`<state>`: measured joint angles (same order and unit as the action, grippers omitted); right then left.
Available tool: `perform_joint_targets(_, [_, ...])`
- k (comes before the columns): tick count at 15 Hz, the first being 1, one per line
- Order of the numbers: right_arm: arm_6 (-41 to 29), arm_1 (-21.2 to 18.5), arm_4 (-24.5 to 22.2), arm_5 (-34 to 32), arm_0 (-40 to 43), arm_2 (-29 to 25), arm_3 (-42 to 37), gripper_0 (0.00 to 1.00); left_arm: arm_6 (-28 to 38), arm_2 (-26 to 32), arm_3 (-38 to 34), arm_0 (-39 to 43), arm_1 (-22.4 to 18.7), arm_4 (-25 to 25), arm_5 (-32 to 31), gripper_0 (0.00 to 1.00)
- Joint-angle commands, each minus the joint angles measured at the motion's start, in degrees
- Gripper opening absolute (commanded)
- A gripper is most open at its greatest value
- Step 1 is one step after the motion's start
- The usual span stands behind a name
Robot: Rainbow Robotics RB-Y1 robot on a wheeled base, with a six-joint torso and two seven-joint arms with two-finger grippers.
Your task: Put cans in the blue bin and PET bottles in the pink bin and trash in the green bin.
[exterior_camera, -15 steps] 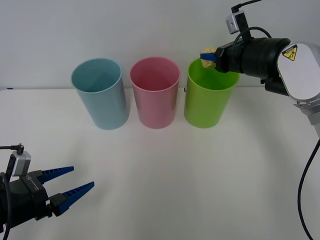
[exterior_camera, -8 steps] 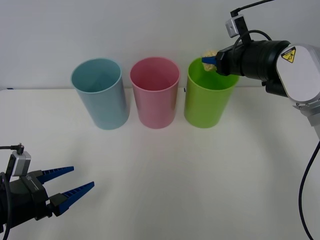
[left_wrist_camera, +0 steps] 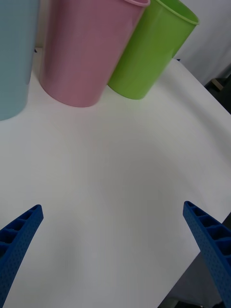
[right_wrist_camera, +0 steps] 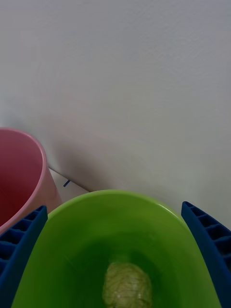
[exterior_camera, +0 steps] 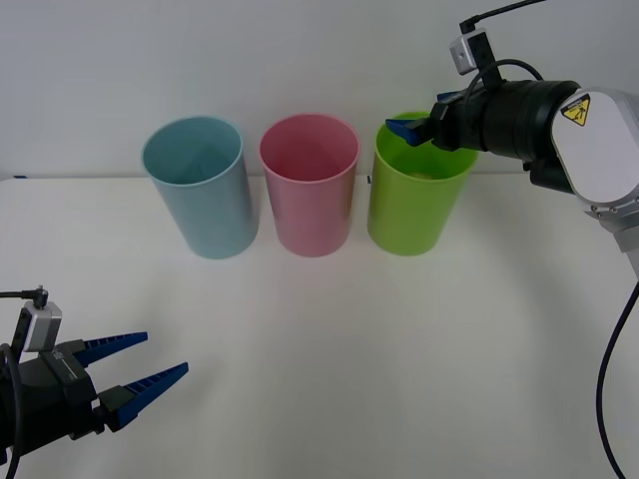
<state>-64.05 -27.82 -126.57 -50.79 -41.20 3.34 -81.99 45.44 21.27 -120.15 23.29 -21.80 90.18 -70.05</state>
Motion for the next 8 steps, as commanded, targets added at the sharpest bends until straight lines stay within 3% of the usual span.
perform_joint_targets(1, [0.0, 0.0, 0.0, 0.0, 0.0, 0.0, 0.0, 1.0, 0.0, 0.0, 0.0, 0.0, 0.0, 0.0, 0.0, 1.0])
perform_joint_targets(6, [0.0, 0.0, 1.3, -0.4, -0.2, -3.0, -4.0, 1.0, 0.0, 0.0, 0.0, 0.0, 0.0, 0.0, 0.0, 1.0])
perform_joint_targets(8, [0.0, 0.0, 2.2, -5.6, 0.0, -6.7, -8.5, 1.0, 0.0, 0.0, 0.0, 0.0, 0.0, 0.0, 0.0, 1.0])
